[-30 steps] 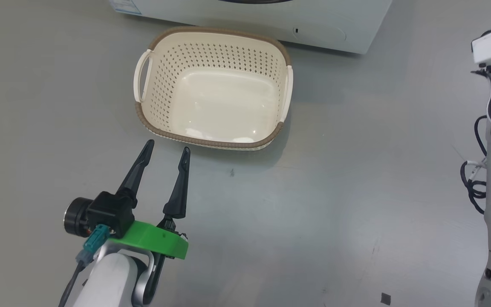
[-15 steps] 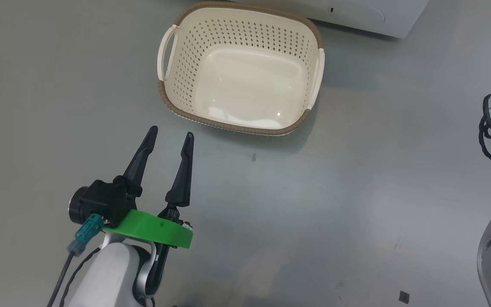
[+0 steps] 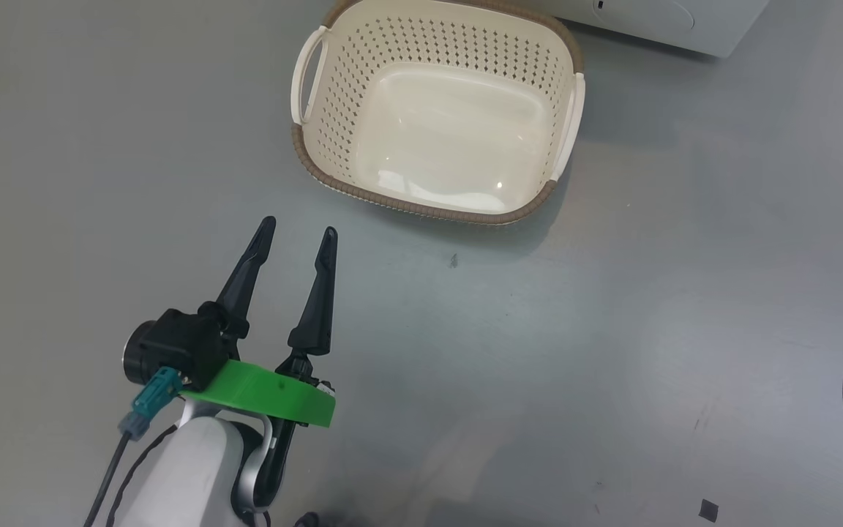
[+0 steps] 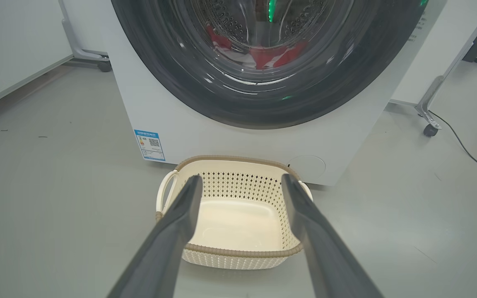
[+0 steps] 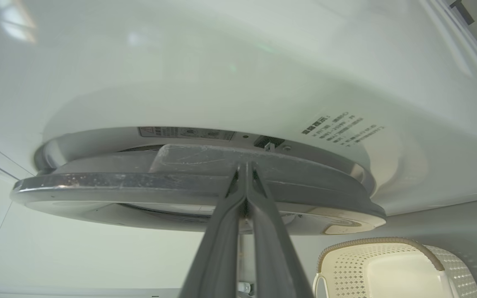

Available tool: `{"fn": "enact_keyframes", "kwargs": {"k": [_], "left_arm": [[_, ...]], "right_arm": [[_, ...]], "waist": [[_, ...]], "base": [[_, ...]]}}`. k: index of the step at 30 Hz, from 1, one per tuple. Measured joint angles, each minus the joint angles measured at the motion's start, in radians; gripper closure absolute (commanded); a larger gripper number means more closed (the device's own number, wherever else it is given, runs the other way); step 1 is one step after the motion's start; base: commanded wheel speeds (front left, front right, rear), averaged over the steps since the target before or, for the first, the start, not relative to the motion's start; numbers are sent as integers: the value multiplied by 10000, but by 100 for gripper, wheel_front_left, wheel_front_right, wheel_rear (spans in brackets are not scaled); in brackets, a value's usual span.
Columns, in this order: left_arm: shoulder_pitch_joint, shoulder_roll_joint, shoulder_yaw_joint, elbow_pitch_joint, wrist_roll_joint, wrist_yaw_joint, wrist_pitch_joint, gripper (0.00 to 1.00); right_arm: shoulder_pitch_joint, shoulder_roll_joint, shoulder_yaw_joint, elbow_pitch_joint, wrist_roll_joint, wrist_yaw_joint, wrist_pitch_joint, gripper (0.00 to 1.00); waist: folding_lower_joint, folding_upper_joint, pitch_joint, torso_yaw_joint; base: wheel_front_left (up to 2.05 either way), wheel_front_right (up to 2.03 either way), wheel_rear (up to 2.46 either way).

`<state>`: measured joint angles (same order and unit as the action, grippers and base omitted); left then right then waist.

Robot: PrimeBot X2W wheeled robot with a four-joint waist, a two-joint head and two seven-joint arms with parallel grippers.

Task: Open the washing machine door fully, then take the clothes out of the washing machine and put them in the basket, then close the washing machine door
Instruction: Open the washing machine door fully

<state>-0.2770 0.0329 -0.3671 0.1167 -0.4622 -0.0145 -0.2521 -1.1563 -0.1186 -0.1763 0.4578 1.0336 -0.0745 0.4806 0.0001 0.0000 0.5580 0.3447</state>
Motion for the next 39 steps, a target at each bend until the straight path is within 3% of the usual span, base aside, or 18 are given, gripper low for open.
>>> {"fn": "enact_keyframes", "kwargs": {"k": [19,39], "left_arm": [[-13,-6,-380,-13,-104,-8,0,0],[-159,-19,-819,-12,-217,-8,0,0]], "right_arm": [[-1802,-15,-443,888,683,-418,698,100],[-2522,-148,-1034,2157,1670,-512,1753,100]], "waist": [[0,0,656,282],[-1,0,806,577]], "base": [[0,0,0],[0,0,0]]}}
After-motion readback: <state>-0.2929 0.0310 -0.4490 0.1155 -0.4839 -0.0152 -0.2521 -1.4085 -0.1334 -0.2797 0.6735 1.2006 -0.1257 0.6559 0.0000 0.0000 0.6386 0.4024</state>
